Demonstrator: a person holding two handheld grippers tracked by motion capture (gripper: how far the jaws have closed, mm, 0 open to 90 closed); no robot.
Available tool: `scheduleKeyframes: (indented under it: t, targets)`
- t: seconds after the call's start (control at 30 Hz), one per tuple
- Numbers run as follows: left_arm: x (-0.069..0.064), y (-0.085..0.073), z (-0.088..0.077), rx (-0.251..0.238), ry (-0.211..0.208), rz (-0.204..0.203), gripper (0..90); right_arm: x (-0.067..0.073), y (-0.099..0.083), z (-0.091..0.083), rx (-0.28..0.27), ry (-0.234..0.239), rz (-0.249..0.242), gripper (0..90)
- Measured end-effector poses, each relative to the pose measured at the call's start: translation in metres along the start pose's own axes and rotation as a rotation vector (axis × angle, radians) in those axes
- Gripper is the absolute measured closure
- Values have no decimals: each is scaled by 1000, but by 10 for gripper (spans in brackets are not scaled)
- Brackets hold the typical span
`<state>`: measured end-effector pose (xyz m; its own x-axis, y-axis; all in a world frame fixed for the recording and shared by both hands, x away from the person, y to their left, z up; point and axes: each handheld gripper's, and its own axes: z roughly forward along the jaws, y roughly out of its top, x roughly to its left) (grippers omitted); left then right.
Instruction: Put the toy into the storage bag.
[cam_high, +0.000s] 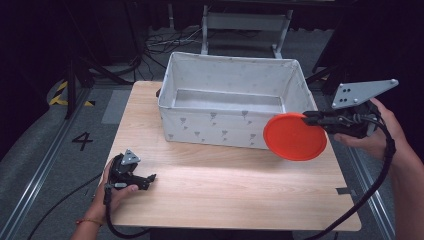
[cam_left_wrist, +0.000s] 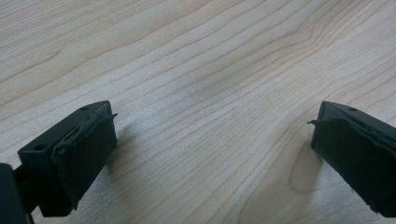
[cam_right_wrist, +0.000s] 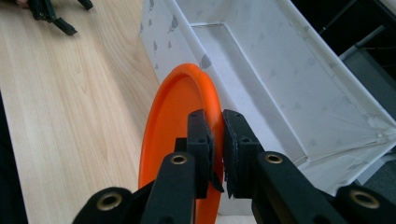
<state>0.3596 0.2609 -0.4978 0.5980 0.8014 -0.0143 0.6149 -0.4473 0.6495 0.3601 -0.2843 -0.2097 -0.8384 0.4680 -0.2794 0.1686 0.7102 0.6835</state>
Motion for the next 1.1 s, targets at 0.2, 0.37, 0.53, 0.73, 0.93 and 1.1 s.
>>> scheduleKeyframes:
  t: [0.2, 0.37, 0.53, 0.73, 0.93, 1.1]
  targets:
    - [0, 0, 0, 0, 0, 0, 6, -12, 15, -3, -1, -22, -7, 821]
    - [0, 0, 0, 0, 1, 2, 5, -21, 26, -7, -12, -40, -9, 821]
    - [0, 0, 0, 0, 0, 0, 5, -35, 31, -11, -42, -61, 15, 822]
    - [0, 0, 0, 0, 1, 2, 5, -47, 35, -8, -9, -94, 18, 821]
    - [0, 0, 0, 0, 1, 2, 5, -66, 46, -6, 19, -132, 36, 821]
    - [0, 0, 0, 0, 1, 2, 5, -77, 56, -2, 21, -141, 35, 822]
